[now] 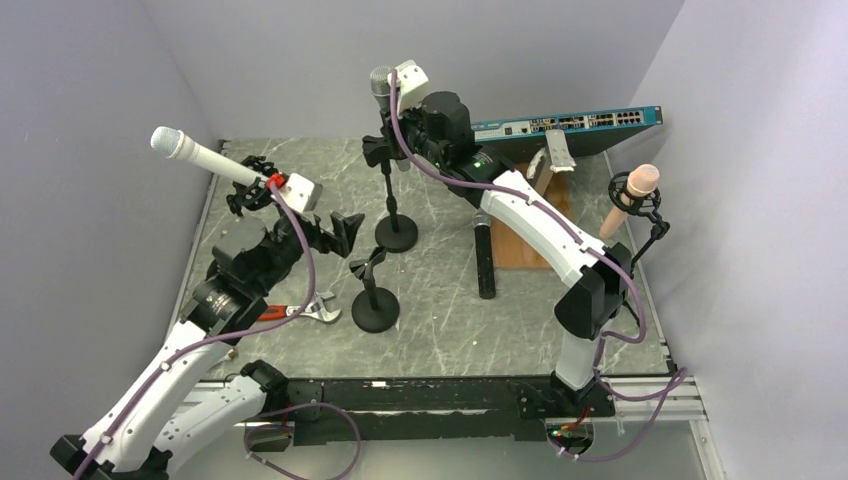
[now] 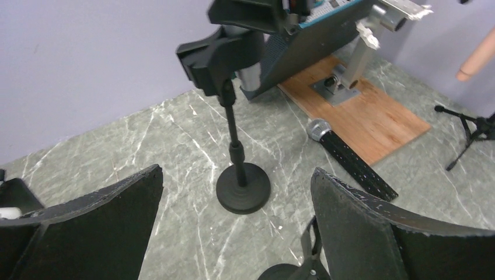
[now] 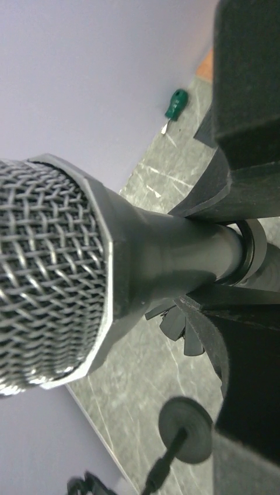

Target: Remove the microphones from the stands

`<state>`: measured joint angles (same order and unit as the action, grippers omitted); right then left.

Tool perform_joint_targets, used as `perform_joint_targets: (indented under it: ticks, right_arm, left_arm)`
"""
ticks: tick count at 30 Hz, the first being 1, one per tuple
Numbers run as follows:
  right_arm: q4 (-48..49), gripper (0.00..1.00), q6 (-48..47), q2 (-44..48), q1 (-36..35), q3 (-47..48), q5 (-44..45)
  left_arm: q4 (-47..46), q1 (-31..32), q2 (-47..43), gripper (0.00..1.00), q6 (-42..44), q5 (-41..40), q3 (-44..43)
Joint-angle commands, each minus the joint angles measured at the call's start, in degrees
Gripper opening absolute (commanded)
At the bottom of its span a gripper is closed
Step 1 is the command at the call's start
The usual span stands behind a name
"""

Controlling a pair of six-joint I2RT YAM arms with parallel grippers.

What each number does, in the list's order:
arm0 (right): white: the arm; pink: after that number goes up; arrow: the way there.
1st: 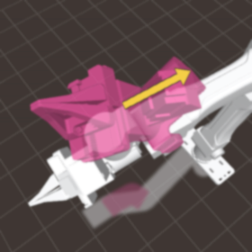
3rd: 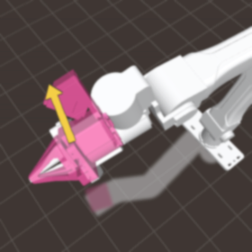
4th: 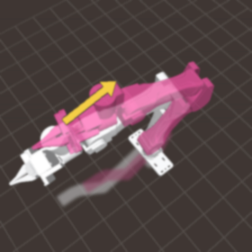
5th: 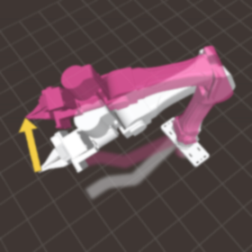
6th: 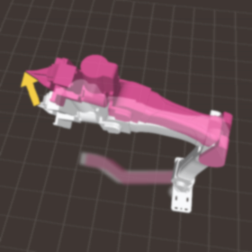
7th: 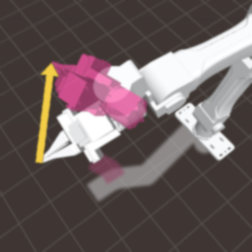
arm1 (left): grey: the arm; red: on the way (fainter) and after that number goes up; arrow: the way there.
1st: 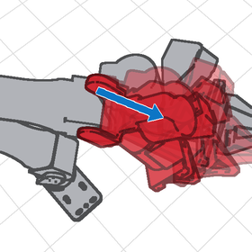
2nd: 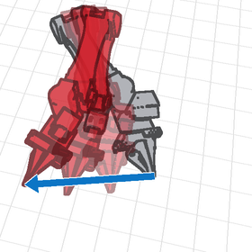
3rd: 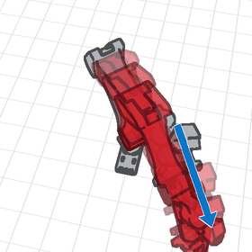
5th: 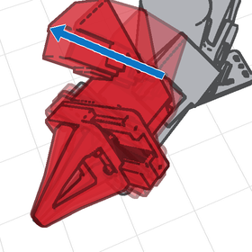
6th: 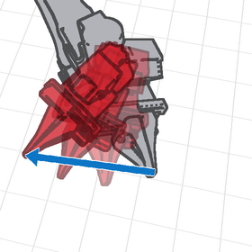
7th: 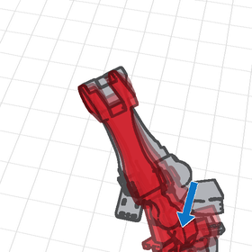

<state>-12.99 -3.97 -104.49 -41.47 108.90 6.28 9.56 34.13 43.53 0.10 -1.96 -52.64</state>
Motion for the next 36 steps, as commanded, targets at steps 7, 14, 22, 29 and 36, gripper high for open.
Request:
perform_joint_targets:
  ticks: [7,14,22,29,36]
  right_arm:
    - [2.55,0.00,2.38,3.92,0.09,-1.21,-10.28]
    - [2.76,0.00,2.54,5.65,0.44,-3.62,-10.44]
    - [0.97,0.00,6.40,4.25,1.97,-4.35,-15.92]
    - [0.56,0.00,7.00,4.36,2.01,-4.63,-17.69]
    - [1.18,0.00,7.37,3.61,2.02,-3.64,-18.80]
  left_arm:
    - [-4.90,-12.21,6.90,0.99,-6.04,19.37,-5.65]
    - [1.97,-13.83,17.80,0.99,-4.66,31.74,-19.07]
    - [-3.88,-20.05,25.24,0.99,-5.08,41.01,-21.93]
    - [-0.25,-20.08,35.49,0.99,1.98,44.44,-27.27]
    - [-7.39,-20.85,40.91,0.90,-3.08,53.60,-25.81]
